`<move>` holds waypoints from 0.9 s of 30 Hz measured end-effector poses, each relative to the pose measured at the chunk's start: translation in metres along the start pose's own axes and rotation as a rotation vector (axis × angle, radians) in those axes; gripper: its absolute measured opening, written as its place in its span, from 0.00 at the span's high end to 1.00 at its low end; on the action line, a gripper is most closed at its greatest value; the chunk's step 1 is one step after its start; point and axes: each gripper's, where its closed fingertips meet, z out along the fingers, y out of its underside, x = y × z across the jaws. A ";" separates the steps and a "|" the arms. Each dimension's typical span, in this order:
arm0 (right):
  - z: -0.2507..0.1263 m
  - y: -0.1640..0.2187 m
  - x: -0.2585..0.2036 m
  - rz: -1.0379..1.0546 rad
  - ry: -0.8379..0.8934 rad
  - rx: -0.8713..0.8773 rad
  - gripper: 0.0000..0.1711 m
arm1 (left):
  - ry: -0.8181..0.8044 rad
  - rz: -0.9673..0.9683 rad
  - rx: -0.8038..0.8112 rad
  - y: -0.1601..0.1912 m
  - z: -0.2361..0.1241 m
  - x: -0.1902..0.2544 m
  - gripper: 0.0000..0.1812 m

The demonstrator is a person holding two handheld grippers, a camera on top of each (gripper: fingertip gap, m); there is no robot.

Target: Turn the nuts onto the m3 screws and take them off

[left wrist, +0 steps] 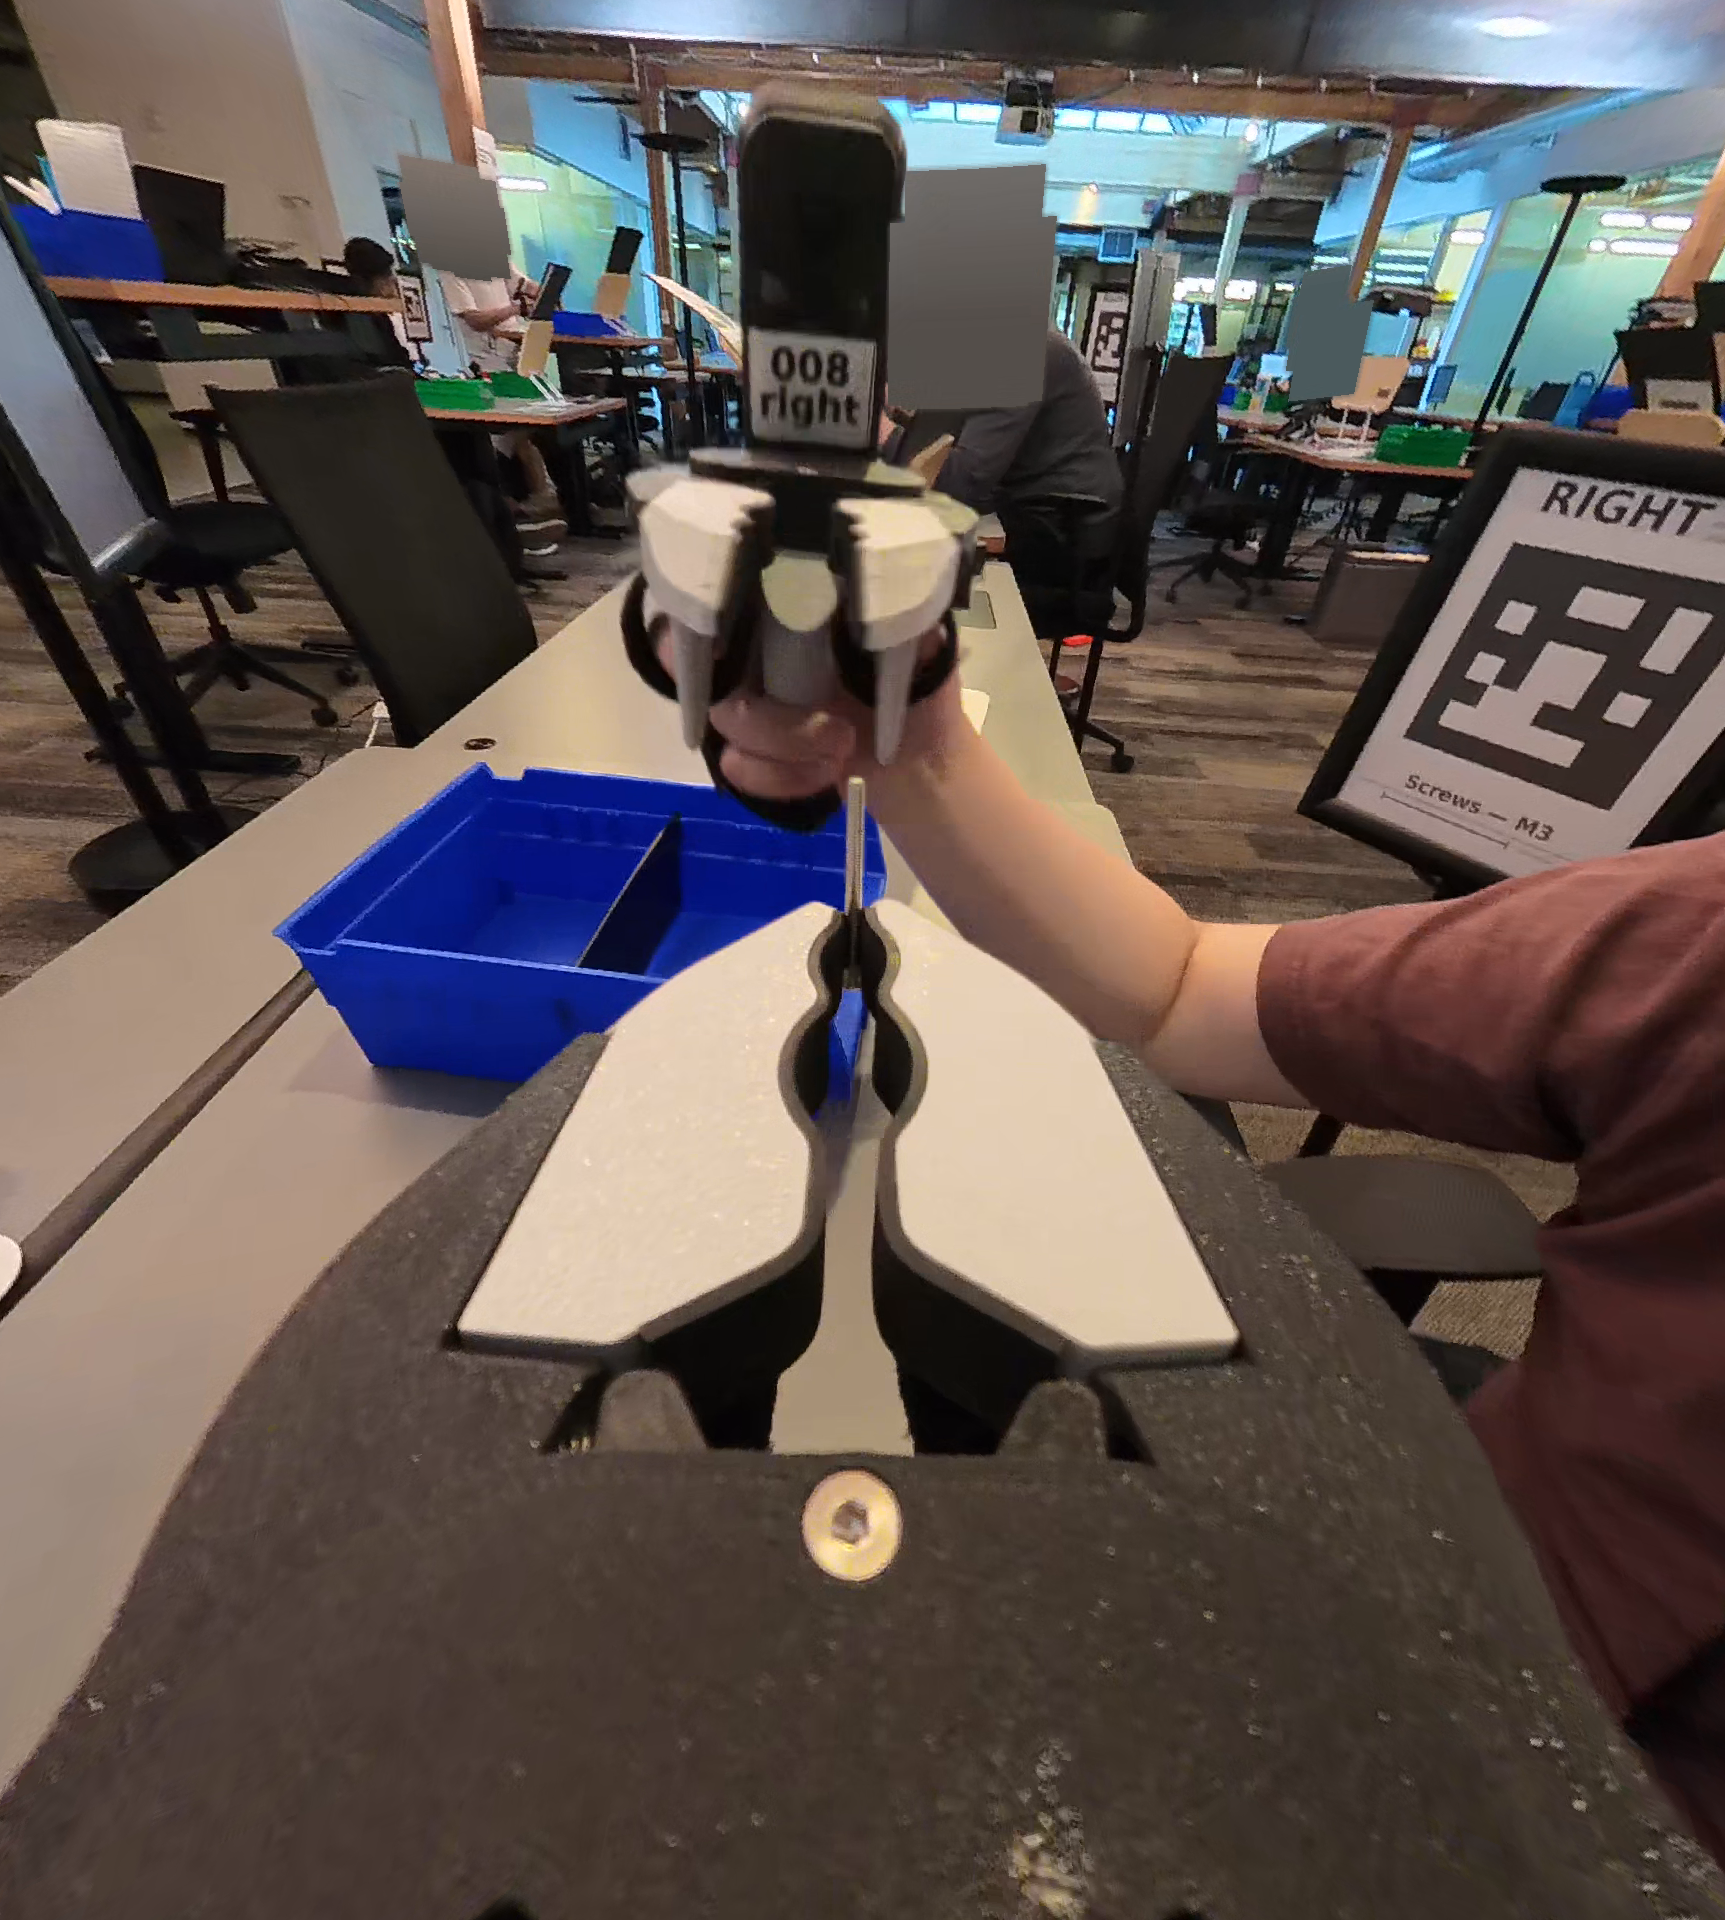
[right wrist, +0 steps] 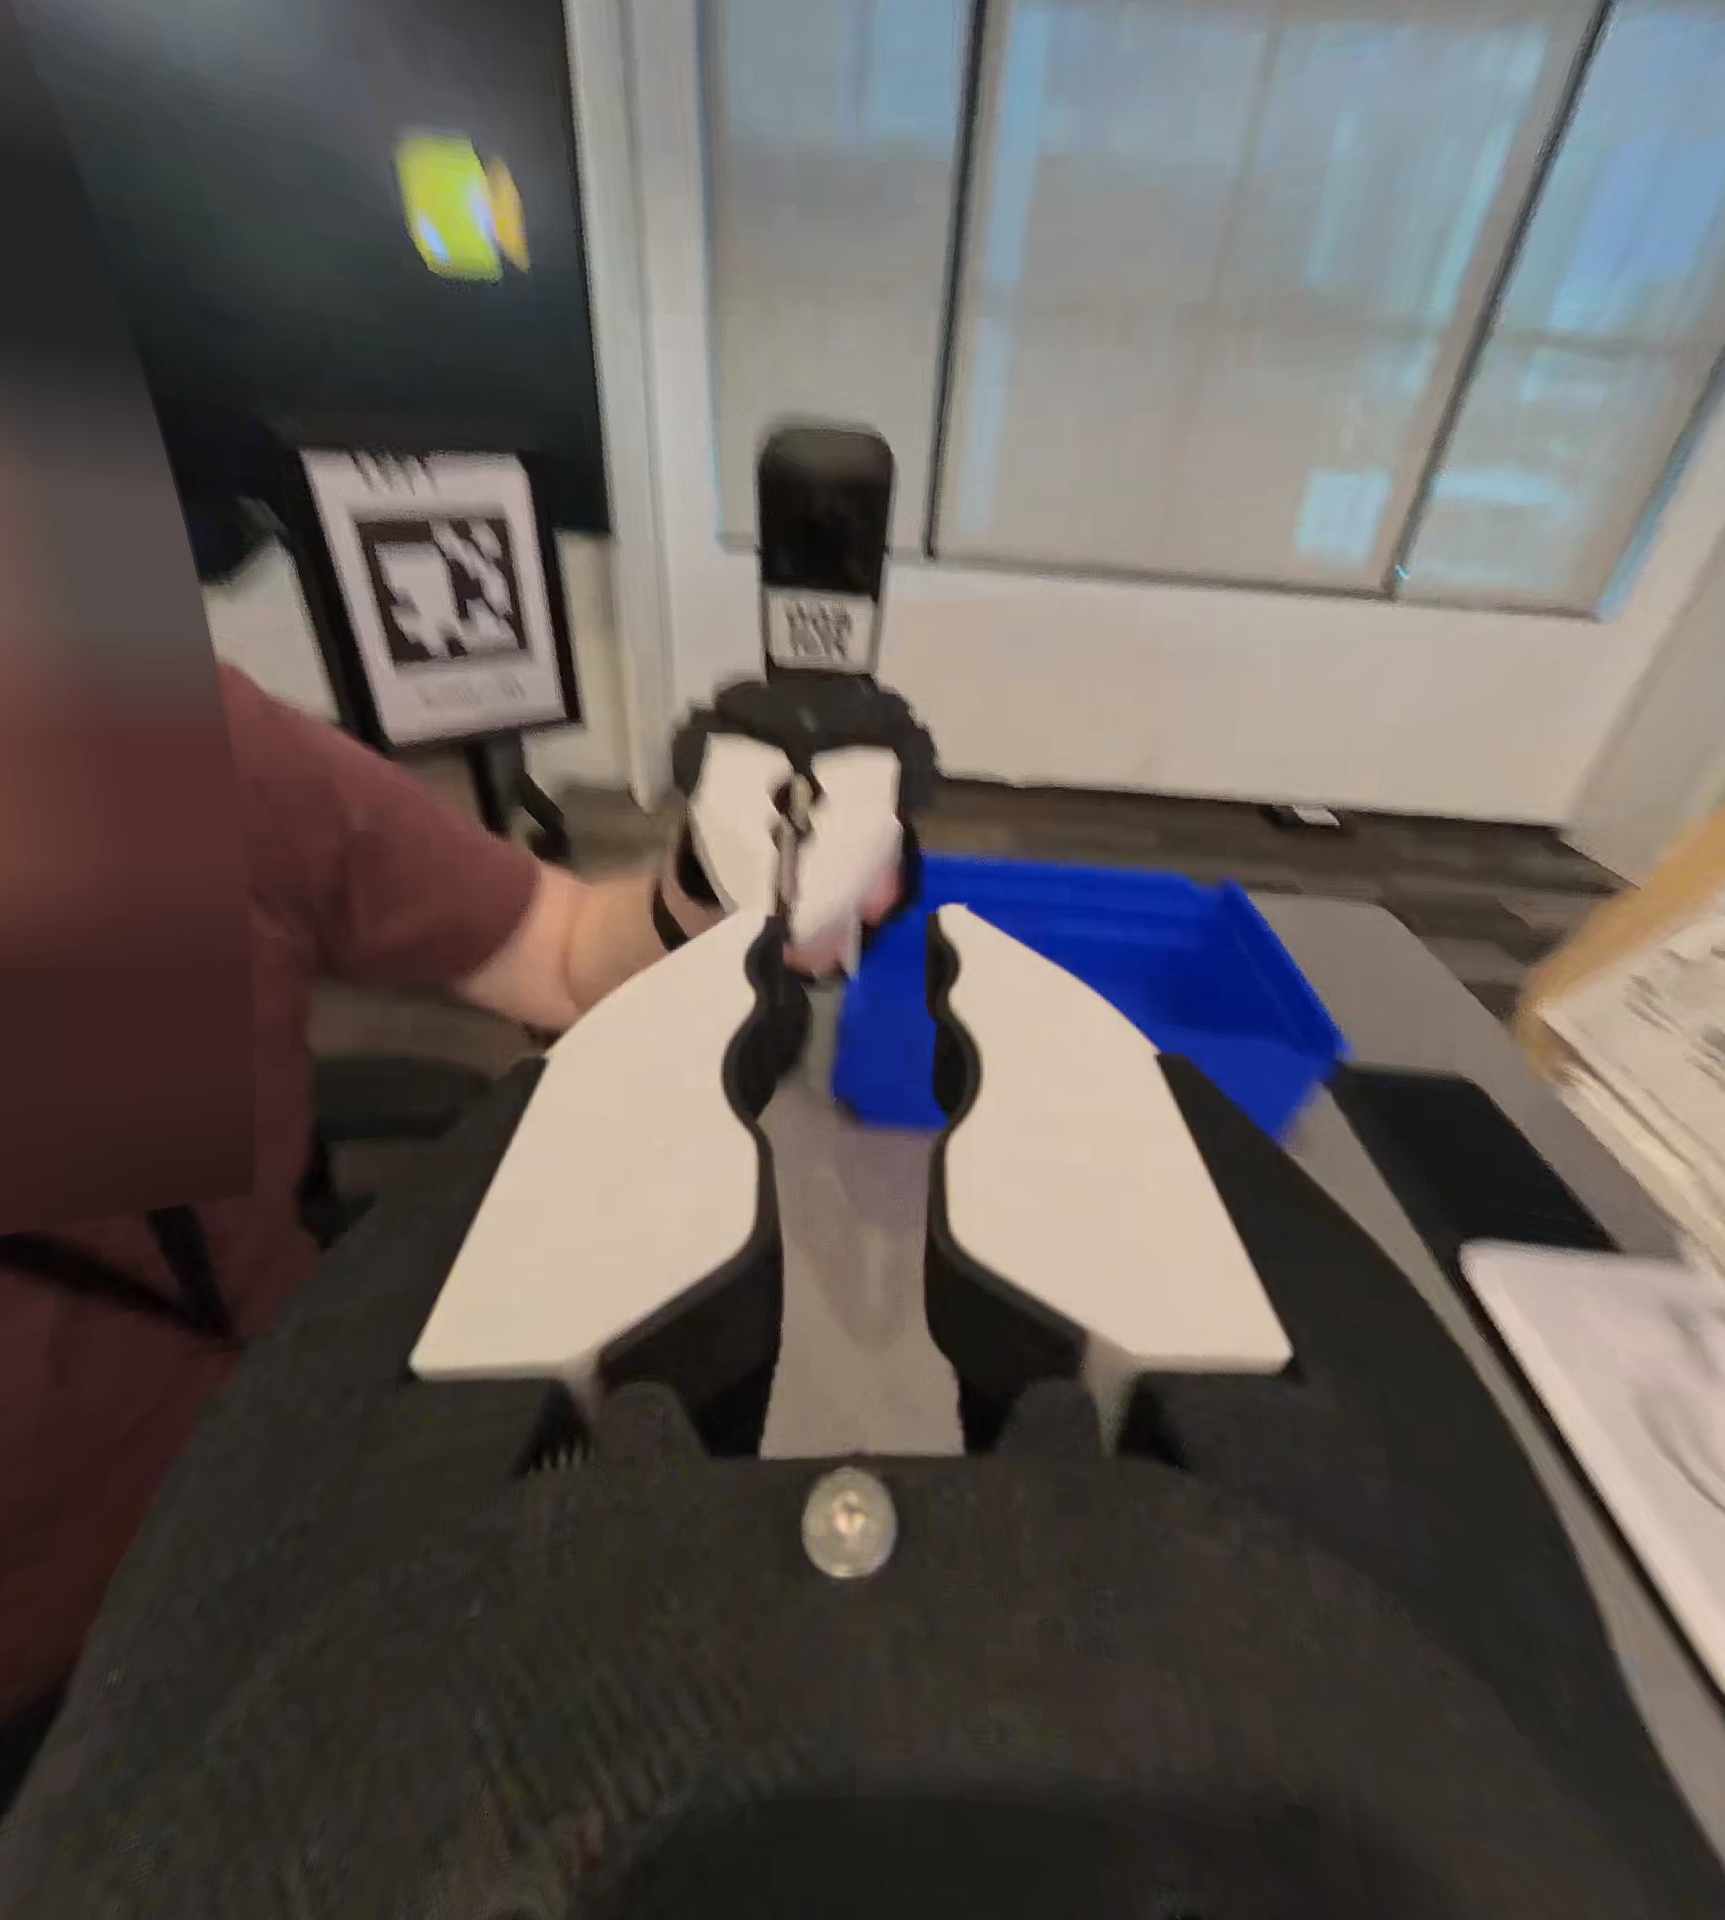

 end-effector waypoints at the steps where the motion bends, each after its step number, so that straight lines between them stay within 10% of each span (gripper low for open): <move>1: 0.011 -0.003 -0.003 0.035 -0.028 0.048 0.85 | -0.003 -0.007 0.008 -0.001 -0.001 -0.001 0.99; 22: 0.050 0.016 -0.006 0.186 -0.136 0.104 0.98 | -0.033 -0.011 -0.037 0.006 0.002 -0.006 0.85; 27: -0.034 0.021 0.076 0.046 0.361 -0.046 0.98 | -0.086 -0.057 -0.007 0.000 -0.007 -0.019 0.84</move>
